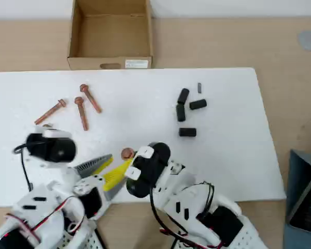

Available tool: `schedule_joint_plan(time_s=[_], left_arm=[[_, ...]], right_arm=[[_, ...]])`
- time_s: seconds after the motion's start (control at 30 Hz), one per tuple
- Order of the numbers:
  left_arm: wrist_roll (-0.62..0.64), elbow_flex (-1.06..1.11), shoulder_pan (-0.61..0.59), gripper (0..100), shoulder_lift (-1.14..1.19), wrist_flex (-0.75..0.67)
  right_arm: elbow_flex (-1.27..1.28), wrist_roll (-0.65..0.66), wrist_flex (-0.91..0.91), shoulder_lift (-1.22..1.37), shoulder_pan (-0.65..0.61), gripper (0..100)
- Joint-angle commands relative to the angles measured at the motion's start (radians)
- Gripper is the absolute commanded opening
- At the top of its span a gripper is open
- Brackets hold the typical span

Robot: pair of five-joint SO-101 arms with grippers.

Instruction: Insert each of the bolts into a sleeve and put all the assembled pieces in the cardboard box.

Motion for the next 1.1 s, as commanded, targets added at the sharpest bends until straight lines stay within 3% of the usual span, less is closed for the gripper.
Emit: schedule_joint_plan(time_s=[0.0,0.03,0.13,0.4,0.5,0.63,0.83,1.07], left_arm=[[-0.011,-0.11,-0.012,5,-0.001,-0.005],[-0.025,-0.129,-0.012,0,-0.001,0.0],[-0.109,-0.157,-0.077,1,-0.001,0.002],[-0.374,-0.032,-0.548,0,-0.002,-0.006],[-0.396,0.084,-0.7,0,-0.002,-0.006],[-0.396,0.247,-0.855,0,-0.002,-0.006],[-0.397,0.407,-0.91,0,-0.002,-0.009],[-0.397,0.545,-0.911,0,-0.002,-0.115]], right_arm=[[-0.002,0.003,-0.031,-0.145,-0.001,0.9],[-0.002,0.003,-0.031,-0.145,-0.001,0.9],[-0.004,0.002,-0.029,-0.145,0.022,0.9],[-0.042,0.0,-0.015,-0.136,0.236,0.9],[-0.077,-0.005,0.031,-0.101,0.311,0.9],[-0.18,-0.106,0.086,0.002,0.427,0.9],[-0.452,-0.163,0.097,0.328,0.45,0.9],[-0.803,-0.158,0.064,0.75,0.45,0.9]])
